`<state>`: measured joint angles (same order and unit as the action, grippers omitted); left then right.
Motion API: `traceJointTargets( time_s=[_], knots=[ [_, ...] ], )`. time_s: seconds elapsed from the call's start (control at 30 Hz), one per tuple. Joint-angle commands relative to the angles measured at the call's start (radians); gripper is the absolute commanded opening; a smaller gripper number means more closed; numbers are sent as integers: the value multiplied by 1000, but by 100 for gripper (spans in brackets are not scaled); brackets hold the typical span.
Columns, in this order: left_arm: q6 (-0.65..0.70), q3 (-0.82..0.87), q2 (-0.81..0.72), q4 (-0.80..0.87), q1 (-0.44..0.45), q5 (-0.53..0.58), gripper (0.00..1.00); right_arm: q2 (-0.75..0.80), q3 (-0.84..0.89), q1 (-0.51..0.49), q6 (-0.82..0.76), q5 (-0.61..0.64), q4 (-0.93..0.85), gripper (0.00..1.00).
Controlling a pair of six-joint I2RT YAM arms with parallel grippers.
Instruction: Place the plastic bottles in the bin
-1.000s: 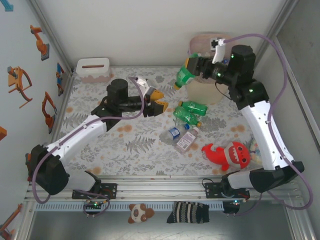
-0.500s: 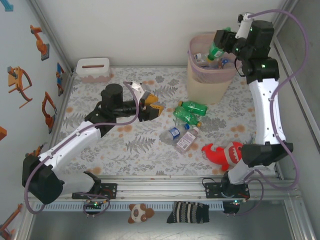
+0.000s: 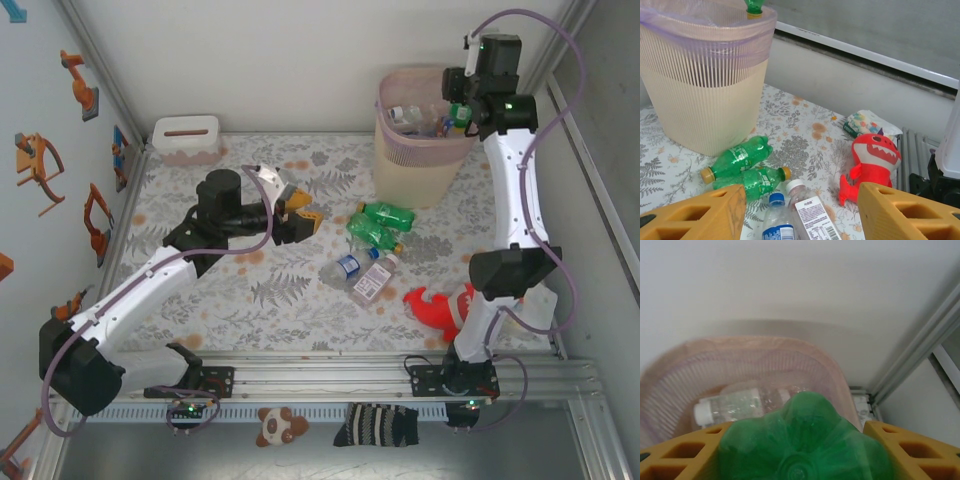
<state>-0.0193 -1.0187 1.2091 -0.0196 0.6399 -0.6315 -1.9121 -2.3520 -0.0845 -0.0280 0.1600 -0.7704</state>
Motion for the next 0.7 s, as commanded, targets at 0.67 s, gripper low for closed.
traceJointTargets(
  time_s=[0.67],
  knots=[
    [4, 49, -45, -20, -6, 25, 60, -90, 313, 40, 48, 21, 90, 56]
  ],
)
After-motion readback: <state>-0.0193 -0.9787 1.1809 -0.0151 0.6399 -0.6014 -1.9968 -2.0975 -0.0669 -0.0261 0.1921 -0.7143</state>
